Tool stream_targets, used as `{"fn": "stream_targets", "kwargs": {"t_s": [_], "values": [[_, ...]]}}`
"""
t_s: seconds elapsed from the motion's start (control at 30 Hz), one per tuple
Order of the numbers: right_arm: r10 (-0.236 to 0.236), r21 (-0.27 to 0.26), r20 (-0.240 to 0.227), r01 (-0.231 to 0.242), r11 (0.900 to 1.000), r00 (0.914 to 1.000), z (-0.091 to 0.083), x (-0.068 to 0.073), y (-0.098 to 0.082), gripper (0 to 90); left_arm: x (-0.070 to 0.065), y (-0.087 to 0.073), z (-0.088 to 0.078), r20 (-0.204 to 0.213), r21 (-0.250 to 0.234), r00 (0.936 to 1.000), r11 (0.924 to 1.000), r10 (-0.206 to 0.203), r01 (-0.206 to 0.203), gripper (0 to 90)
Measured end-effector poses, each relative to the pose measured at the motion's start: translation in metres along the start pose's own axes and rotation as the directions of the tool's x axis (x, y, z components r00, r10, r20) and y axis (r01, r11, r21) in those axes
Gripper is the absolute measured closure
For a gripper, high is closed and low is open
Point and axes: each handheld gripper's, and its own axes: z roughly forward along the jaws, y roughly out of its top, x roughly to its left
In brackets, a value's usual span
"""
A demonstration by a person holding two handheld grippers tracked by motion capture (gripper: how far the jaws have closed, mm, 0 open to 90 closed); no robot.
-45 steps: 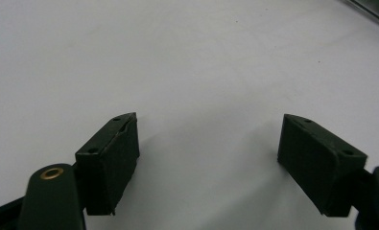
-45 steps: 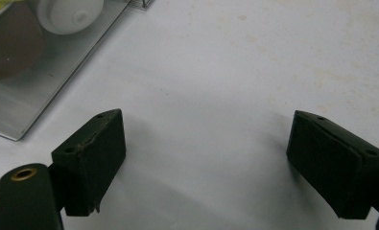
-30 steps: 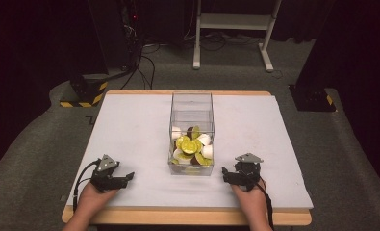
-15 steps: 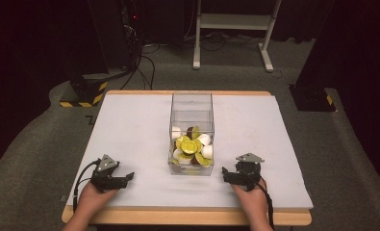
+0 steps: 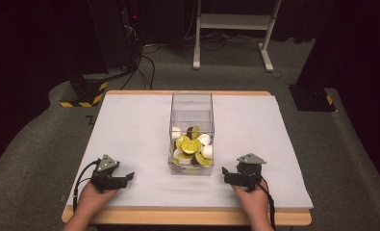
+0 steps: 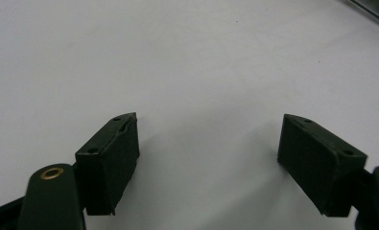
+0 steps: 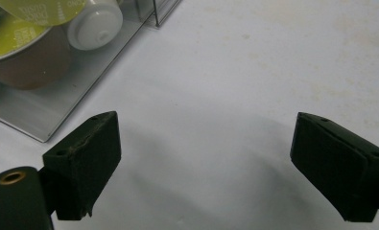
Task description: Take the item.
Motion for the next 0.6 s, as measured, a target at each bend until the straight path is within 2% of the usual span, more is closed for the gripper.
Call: {"fn": "stream_targets", "kwargs": {"t_s": [0.2,0.23,0.4,0.6], "values": [[-0.028,-0.022,-0.003,0.028,0.999,0.9996,-0.005,0.003,0.004,9.6,0.000,0.000,0.000,0.000,-0.001,1.0000,1.0000,-0.001,0.001,22.3],[-0.047,-0.030,-0.009,0.046,0.998,0.9989,-0.007,0.005,0.005,9.4,0.000,0.000,0.000,0.000,0.000,1.0000,1.0000,0.001,-0.001,22.3],[-0.078,-0.041,-0.020,0.077,0.996,0.9967,-0.011,0.009,0.007,8.9,0.000,0.000,0.000,0.001,-0.001,1.0000,1.0000,-0.004,0.004,22.4],[-0.079,-0.031,-0.033,0.078,0.997,0.9964,-0.013,0.012,0.010,8.9,0.000,0.000,0.000,0.001,0.001,1.0000,1.0000,0.001,-0.001,22.3]]}}
